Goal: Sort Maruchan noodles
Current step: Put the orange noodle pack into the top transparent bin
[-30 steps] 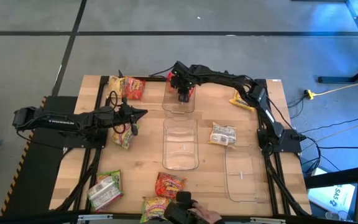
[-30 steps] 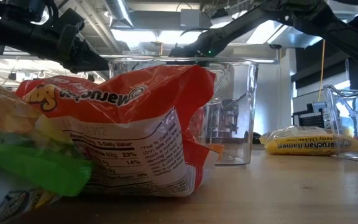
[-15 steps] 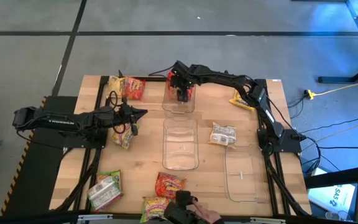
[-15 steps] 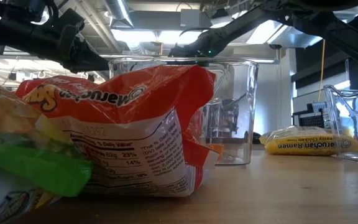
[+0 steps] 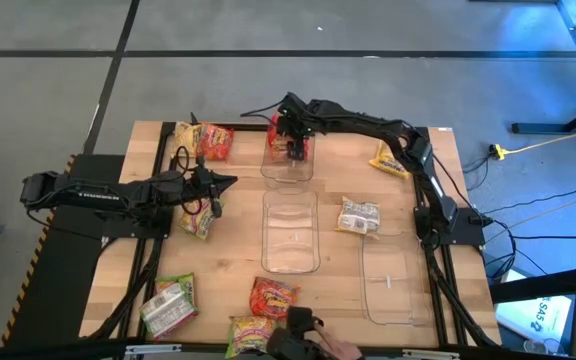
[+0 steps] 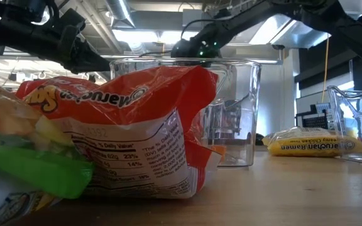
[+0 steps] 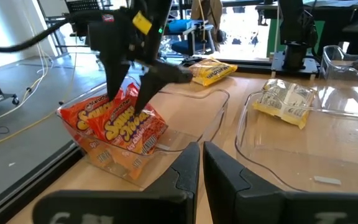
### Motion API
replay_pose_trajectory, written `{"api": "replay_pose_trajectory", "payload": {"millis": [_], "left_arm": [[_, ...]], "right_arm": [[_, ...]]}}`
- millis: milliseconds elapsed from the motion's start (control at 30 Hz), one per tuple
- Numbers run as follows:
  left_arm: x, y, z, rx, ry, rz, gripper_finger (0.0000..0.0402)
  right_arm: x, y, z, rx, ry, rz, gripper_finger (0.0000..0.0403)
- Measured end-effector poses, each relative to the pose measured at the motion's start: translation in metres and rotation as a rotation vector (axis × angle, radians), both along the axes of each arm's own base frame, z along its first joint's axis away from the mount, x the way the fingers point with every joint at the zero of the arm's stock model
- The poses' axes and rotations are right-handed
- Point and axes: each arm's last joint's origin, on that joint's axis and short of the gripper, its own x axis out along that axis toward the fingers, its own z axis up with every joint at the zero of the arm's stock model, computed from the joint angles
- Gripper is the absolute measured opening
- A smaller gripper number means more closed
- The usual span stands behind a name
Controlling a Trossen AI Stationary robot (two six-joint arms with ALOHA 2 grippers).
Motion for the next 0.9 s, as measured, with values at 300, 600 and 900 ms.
{"api": "replay_pose_trajectory", "payload": {"millis": [300,600,900], "left_arm": [[0.0,0.0,0.0,0.002,0.002,0.0,0.0016],[0.0,0.0,-0.001,-0.012,-0.001,0.002,0.0085],[0.017,-0.016,0.015,-0.169,-0.03,-0.185,0.0136]], "right_arm": [[-0.025,0.023,0.048,0.07,0.01,-0.057,0.0253],[-0.056,0.083,0.083,0.187,0.074,-0.043,0.0253],[-0.111,0.129,0.061,0.195,-0.046,-0.068,0.0253]]}}
